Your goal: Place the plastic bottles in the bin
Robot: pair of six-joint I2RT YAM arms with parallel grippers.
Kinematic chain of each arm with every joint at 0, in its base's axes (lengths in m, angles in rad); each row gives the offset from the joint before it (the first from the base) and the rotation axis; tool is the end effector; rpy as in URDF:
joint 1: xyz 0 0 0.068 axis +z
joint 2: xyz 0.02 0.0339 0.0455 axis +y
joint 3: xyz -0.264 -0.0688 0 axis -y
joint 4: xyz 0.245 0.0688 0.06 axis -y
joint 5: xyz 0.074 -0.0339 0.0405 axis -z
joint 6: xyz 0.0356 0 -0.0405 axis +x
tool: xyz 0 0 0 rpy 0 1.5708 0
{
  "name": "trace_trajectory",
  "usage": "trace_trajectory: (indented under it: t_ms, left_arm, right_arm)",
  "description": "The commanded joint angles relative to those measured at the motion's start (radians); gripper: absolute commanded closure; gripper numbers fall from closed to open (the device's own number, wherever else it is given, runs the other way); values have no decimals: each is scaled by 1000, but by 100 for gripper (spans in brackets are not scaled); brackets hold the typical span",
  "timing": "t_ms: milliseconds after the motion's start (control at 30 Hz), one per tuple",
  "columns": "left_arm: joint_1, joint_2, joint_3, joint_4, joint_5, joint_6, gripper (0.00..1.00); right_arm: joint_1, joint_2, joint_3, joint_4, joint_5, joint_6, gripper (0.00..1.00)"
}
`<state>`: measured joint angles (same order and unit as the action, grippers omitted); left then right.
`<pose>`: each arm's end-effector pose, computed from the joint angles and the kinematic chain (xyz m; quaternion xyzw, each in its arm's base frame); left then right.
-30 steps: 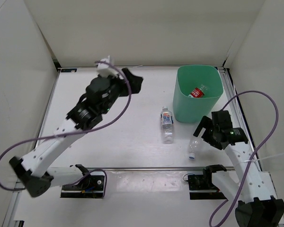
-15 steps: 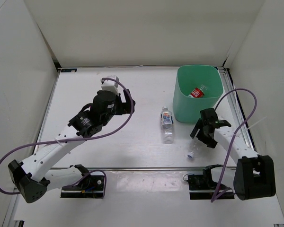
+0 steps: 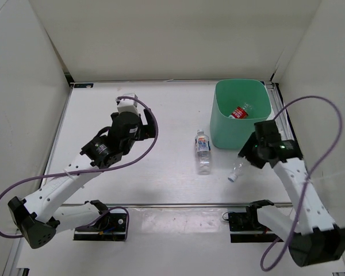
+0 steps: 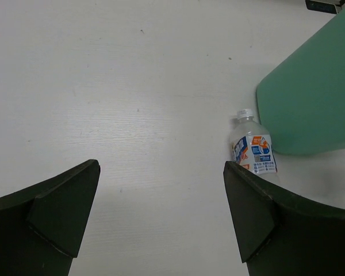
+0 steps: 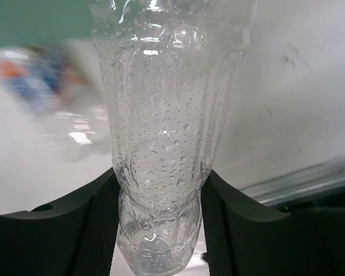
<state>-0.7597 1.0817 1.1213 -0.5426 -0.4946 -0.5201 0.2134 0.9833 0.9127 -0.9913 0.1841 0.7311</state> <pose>0.1789 -0.1466 0.3654 -0.0239 0.8435 -0.1256 0.5216 0.1728 0.0308 0.2806 0.2690 0.9257 0.0348 0.2637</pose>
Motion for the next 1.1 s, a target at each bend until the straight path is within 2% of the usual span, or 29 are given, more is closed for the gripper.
trace_trajectory:
  t_ms: [0,67,133,200,333,467,533,633,667,700,733,833,933,967,1067]
  left_arm:
    - [16,-32,14,-34,-21,-44,0]
    - [40,-32,14,-46,20,-54,0]
    - [69,-19,14,-57,120,-54,0]
    - [95,18,32,-97,227,-63,0]
    - [172,112,81,-163,401,-72,0]
    - [230,201,126,-195,542,-44,0]
    - [243,222,156,-195,603,-35,0]
    - [263,265,193,-195,668,-24,0]
    - [272,277,205,-195,694,-11,0]
    - [272,291,218,-174,729,-2,0]
    - [272,323,228,-155,820,-1,0]
    - [272,416,229,-36,951,-37,0]
    - [211,542,280,-23,984,-63,0]
    - [191,628,337,-23,984,-63,0]
    - [111,752,434,-23,923,-77,0]
  right_arm:
    - [6,-121,230,-125,47,10,66]
    - [6,-121,354,-86,96,-25,66]
    - [6,-45,539,-29,141,-73,66]
    - [6,84,735,38,257,-123,65]
    - [6,291,923,213,376,-234,63]
    - [6,496,1023,261,396,-268,49]
    - [6,531,1003,261,422,-240,43]
    - [6,531,910,252,408,-193,19]
    - [15,520,895,238,408,-182,4]
    - [26,505,882,229,408,-161,0]
    - [26,462,856,229,408,-160,0]
    - [26,366,816,229,344,-121,0]
    - [35,287,764,229,272,-121,0]
    - [44,269,747,229,238,-121,0]
    - [64,195,684,229,216,-134,0]
